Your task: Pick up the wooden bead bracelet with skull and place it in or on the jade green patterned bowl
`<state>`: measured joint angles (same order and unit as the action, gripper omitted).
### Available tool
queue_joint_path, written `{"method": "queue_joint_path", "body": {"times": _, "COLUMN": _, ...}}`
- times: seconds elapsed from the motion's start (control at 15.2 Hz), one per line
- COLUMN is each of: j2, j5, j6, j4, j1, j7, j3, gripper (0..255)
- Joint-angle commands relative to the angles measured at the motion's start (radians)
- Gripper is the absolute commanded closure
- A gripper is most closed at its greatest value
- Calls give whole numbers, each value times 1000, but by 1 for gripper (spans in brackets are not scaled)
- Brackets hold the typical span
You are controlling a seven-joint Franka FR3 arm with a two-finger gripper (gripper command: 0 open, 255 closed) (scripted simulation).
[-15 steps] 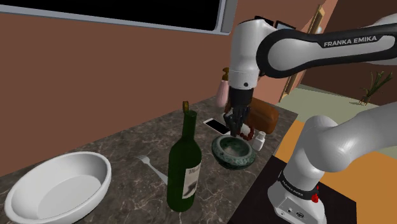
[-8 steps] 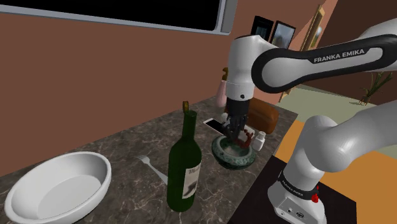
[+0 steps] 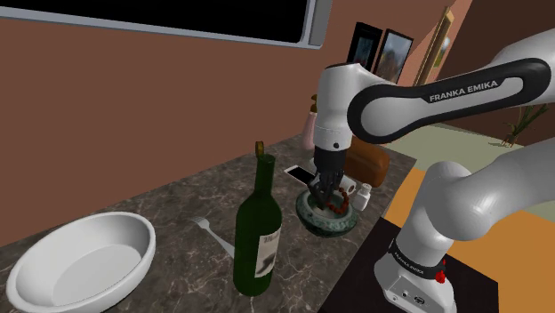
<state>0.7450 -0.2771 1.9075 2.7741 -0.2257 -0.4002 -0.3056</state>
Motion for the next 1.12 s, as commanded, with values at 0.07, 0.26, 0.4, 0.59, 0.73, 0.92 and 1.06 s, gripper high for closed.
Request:
{"method": "queue_joint_path", "body": {"times": 0.07, "j2": 0, "j5": 0, "j6": 1, "j4": 1, "j1": 0, "j7": 0, "j3": 0, "gripper": 255}}
{"method": "queue_joint_path", "body": {"times": 0.26, "j2": 0, "j5": 0, "j6": 1, "j4": 1, "j1": 0, "j7": 0, "j3": 0, "gripper": 0}}
{"method": "queue_joint_path", "body": {"times": 0.4, "j2": 0, "j5": 0, "j6": 1, "j4": 1, "j1": 0, "j7": 0, "j3": 0, "gripper": 0}}
{"method": "queue_joint_path", "body": {"times": 0.59, "j2": 7, "j5": 9, "j6": -36, "j4": -29, "j1": 4, "j7": -1, "j3": 8, "gripper": 0}}
{"method": "queue_joint_path", "body": {"times": 0.73, "j2": 16, "j5": 26, "j6": -106, "j4": -91, "j1": 13, "j7": -3, "j3": 23, "gripper": 0}}
{"method": "queue_joint_path", "body": {"times": 0.92, "j2": 17, "j5": 32, "j6": -133, "j4": -116, "j1": 16, "j7": -4, "j3": 29, "gripper": 0}}
{"method": "queue_joint_path", "body": {"times": 1.06, "j2": 17, "j5": 32, "j6": -132, "j4": -116, "j1": 16, "j7": -4, "j3": 29, "gripper": 0}}
